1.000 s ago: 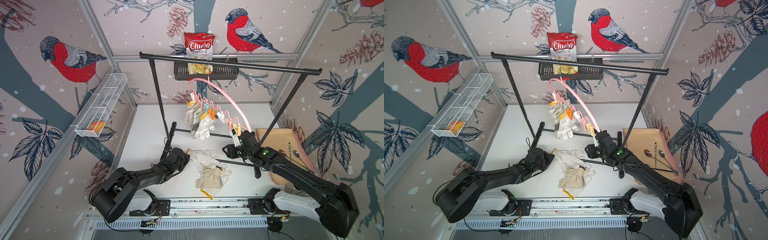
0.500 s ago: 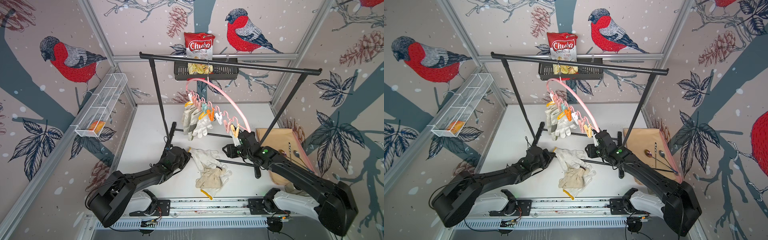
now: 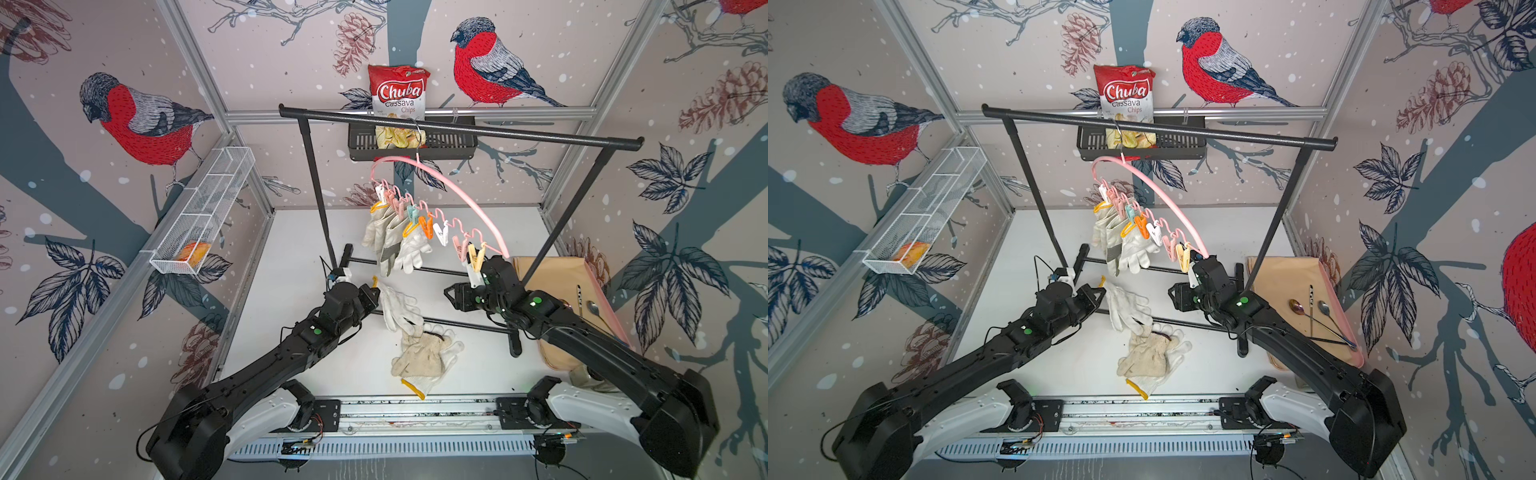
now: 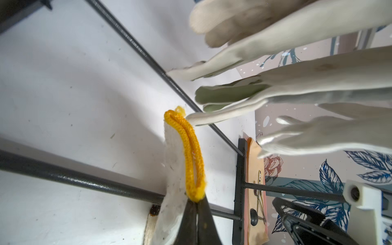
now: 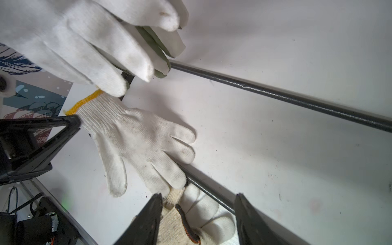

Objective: Clip the gloves onto a hanger to dry
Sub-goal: Pick up the glove from the center of the board.

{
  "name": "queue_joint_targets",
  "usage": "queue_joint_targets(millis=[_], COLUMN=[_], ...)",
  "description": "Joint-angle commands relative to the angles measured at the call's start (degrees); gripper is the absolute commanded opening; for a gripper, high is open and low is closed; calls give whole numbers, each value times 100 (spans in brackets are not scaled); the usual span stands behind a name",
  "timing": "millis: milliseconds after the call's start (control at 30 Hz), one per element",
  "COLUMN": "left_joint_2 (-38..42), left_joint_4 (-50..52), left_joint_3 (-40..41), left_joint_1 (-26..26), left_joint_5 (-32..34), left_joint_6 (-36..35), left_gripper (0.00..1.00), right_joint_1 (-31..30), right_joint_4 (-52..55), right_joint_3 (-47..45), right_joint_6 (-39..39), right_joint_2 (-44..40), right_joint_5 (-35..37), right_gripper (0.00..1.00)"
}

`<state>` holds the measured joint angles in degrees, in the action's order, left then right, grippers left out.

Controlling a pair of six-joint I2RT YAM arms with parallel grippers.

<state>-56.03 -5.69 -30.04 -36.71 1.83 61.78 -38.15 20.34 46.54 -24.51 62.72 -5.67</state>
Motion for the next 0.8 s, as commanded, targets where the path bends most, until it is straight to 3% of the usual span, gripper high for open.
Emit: queue_joint_targets(millis=[0,467,633,767], left_joint_2=[300,1322,1674,1815], left_joint_4=[665,2426,3304,4122], left_joint_3=[-353,-2056,-2636,-3171], left_joint_1=[-8,-19,-9,-11], left_joint_5=[292,390,50,-820], left_joint_6=[-1085,-3984,-4872,-6343], left_gripper=[0,0,0,0], right_joint_1=[122,1071,1339,1553], right_joint_4=[-24,-83,-331,-526], right_joint_3=[89,101,109,204], right_joint_6=[-350,-1112,-1108,-1023], right_joint_2=[-45,-167,-356,-401], right_joint_5=[25,-628,-761,-1101], right_gripper=[60,59,59,59])
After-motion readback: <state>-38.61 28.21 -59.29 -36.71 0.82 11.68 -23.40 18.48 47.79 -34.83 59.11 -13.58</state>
